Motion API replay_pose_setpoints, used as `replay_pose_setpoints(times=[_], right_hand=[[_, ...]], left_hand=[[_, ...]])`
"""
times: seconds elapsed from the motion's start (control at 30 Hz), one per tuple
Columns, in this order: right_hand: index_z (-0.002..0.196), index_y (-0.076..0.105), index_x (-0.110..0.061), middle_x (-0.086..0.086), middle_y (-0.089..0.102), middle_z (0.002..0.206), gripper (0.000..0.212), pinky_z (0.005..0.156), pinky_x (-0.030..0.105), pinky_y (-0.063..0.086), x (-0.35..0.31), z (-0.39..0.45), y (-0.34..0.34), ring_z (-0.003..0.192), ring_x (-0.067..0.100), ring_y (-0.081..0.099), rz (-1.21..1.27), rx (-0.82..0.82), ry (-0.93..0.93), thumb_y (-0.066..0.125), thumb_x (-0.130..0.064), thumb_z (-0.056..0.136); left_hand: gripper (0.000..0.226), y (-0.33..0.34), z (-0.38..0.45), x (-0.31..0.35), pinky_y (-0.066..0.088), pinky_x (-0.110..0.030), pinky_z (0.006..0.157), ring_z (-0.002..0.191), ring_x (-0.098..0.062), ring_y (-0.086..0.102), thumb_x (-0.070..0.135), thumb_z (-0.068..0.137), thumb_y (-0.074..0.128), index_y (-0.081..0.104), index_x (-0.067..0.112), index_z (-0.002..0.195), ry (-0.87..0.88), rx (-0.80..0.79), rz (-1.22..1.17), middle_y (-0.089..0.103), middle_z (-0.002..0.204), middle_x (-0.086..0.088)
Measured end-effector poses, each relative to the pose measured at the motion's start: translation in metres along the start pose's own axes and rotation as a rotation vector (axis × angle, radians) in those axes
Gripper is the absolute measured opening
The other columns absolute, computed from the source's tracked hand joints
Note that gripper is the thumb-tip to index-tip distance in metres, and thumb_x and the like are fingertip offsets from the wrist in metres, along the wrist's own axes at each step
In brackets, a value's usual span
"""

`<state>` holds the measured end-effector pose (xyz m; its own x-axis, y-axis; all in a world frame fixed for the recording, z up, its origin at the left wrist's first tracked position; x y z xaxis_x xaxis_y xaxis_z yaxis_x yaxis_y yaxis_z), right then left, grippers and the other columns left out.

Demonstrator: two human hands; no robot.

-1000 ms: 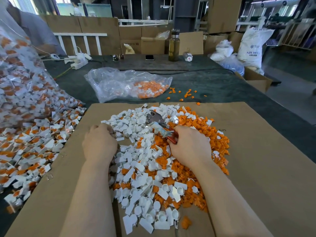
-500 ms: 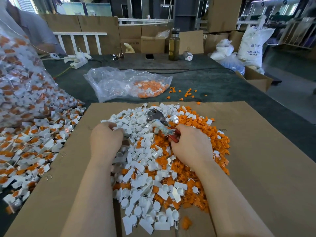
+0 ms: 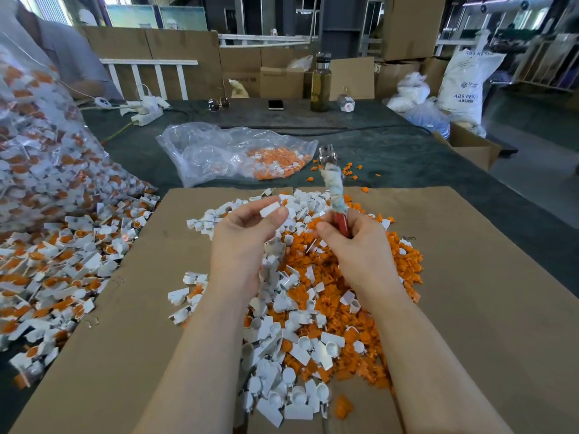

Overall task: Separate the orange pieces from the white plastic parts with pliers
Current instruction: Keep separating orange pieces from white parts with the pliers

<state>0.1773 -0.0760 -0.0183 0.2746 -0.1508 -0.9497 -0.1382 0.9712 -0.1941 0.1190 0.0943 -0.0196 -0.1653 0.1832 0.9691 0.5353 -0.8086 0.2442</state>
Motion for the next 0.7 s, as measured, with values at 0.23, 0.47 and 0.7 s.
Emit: replay_pose_setpoints(times=[0.23,0.47,0.7], right_hand=[[0.085,0.063,-0.030,-0.004,0.072,0.081,0.009,0.065,0.009,0.047,-0.007,-0.001,0.001,0.079,0.007,0.066,0.060,0.005,-0.046,0.065,-0.026,0.092],[0.087,0.064,-0.025,0.001,0.070,0.082,0.006,0.062,0.008,0.045,-0.013,-0.004,-0.001,0.074,0.008,0.062,0.004,0.032,-0.110,0.064,-0.026,0.093],[0.092,0.062,-0.022,-0.027,0.059,0.066,0.004,0.055,0.007,0.040,-0.018,-0.006,-0.002,0.061,-0.006,0.054,-0.085,0.083,-0.198,0.064,-0.025,0.093]], left_hand=[[0.013,0.021,-0.009,-0.006,0.059,-0.024,0.074,0.081,-0.017,0.074,0.008,0.079,0.078,0.080,0.021,0.081,-0.048,-0.077,-0.095,0.078,0.086,-0.005],[0.011,0.020,-0.014,-0.004,0.054,-0.015,0.063,0.072,-0.007,0.072,0.015,0.081,0.078,0.079,0.023,0.088,-0.029,-0.024,-0.064,0.078,0.083,0.002],[0.013,0.026,-0.014,-0.008,0.056,-0.021,0.060,0.069,-0.016,0.074,0.000,0.081,0.076,0.074,0.010,0.088,-0.098,-0.055,-0.048,0.077,0.077,-0.008]])
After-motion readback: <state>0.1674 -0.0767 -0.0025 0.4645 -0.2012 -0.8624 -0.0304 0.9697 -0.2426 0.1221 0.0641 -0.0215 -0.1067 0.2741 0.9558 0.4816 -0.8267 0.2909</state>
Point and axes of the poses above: each hand's wrist, its own z-axis towards the middle knuckle, its own y-axis out of the palm, x = y × z, the point moved 7 cm from there along z, towards the middle knuckle
